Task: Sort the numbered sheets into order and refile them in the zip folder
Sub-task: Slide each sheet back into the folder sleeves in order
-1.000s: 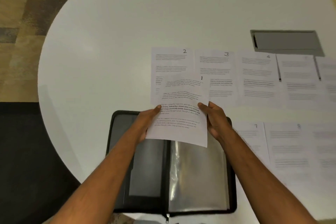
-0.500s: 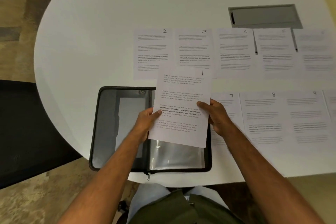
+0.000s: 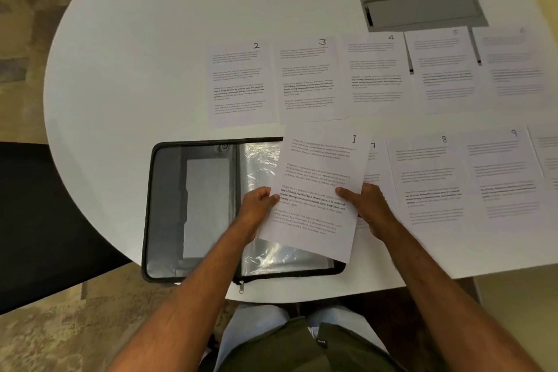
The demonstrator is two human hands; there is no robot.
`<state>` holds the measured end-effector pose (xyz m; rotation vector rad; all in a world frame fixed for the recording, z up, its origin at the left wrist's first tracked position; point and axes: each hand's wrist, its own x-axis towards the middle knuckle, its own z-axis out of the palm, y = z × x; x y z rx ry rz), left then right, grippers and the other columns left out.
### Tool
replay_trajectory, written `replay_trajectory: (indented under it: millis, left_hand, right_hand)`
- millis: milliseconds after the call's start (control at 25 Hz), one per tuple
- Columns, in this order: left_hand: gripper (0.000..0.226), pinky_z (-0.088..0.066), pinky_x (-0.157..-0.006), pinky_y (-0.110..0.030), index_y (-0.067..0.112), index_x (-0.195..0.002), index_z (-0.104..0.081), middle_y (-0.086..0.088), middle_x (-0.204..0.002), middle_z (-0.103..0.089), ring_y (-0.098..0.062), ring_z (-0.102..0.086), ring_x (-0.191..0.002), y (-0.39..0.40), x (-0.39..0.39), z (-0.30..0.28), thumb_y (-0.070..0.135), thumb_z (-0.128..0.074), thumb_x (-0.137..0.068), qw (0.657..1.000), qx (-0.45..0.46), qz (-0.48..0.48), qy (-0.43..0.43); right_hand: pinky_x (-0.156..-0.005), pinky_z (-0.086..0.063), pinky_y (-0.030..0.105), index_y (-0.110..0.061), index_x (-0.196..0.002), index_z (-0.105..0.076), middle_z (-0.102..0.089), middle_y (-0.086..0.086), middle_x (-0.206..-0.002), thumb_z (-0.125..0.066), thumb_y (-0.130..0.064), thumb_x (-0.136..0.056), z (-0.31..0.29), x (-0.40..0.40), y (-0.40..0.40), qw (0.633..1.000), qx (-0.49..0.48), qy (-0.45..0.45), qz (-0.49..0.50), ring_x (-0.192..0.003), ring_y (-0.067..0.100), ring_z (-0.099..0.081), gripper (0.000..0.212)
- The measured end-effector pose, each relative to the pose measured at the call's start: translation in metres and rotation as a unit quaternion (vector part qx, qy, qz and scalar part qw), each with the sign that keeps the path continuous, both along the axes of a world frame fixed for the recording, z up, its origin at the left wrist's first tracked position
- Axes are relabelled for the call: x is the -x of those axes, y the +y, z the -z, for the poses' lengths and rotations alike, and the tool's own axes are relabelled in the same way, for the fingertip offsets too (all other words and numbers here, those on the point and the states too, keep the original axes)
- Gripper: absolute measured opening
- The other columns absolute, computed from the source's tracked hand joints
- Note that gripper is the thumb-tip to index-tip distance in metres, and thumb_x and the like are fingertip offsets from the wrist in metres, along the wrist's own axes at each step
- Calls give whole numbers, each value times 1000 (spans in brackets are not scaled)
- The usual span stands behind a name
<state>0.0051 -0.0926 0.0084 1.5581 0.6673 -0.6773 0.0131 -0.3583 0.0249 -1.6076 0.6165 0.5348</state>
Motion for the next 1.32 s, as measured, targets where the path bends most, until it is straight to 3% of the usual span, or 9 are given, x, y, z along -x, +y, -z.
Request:
replay_trajectory:
  millis: [80,240,320,480,680,840,1000,1120,1320]
  left_hand:
    - [13,-52,-53,-18,5,-102,-72,-6,-93,-76,-13,-69,-71,6,-6,10,13,-61,-102,999,-19,26,-11]
    - [13,-57,-78,-33,17,-101,-71,-7,-100,-73,-20,-67,-86,22,-26,29,16,-58,-102,989,-82,99,-72]
    - [17,-52,-86,-32,19,-110,-70,1,-109,-70,-16,-64,-99,33,-42,39,21,-56,-101,950,-200,182,-156]
    - [40,-42,-105,-38,12,-137,-59,-8,-141,-56,-27,-47,-132,41,-75,56,18,-58,-98,826,-359,315,-298]
    - [71,-39,-106,-49,12,-160,-26,-10,-160,-36,-30,-39,-140,28,-90,69,35,-57,-99,751,-426,427,-270]
    - [60,-34,-103,-47,17,-151,-40,-7,-144,-47,-29,-44,-128,26,-85,83,32,-61,-97,736,-454,399,-306]
    - [34,-27,-95,-42,22,-124,-62,-3,-122,-58,-26,-50,-111,26,-92,87,28,-68,-91,734,-470,337,-356]
    - [23,-25,-98,-44,23,-114,-65,2,-112,-62,-24,-53,-107,26,-98,80,28,-64,-92,731,-471,325,-371]
    - [9,-20,-104,-42,27,-104,-60,10,-100,-64,-18,-59,-103,18,-120,59,28,-55,-97,747,-456,348,-337]
  right_hand:
    - [-81,-60,30,-18,-124,-68,-74,1,-117,-75,-18,-93,3,8,1,1000,10,-1,15,-98,14,-73,32]
    - [-78,-61,31,-25,-122,-68,-75,-2,-116,-73,-19,-95,5,19,7,999,21,-8,33,-97,13,-75,29]
    - [-77,-60,30,-26,-124,-66,-75,-3,-116,-72,-19,-96,8,20,10,999,26,-15,41,-99,13,-74,30]
    - [-75,-59,28,-21,-126,-67,-75,-2,-113,-71,-20,-96,12,20,10,995,47,-28,84,-98,14,-73,30]
    - [-93,-58,40,-30,-117,-67,-75,-6,-111,-72,-22,-96,13,27,3,985,62,-52,153,-102,13,-71,23]
    - [-103,-54,43,-19,-133,-66,-75,-3,-118,-73,-22,-94,18,34,-6,979,53,-54,189,-110,17,-70,40]
    - [-93,-59,34,-23,-138,-63,-74,-5,-122,-74,-23,-93,20,26,-15,970,12,-58,236,-113,14,-70,46]
    - [-85,-61,27,-20,-140,-62,-73,-3,-124,-74,-22,-93,15,4,-13,959,-42,-54,275,-113,16,-70,49]
    - [-86,-62,36,-16,-138,-62,-75,3,-121,-71,-20,-95,1,-48,-2,945,-103,-55,307,-110,20,-71,44]
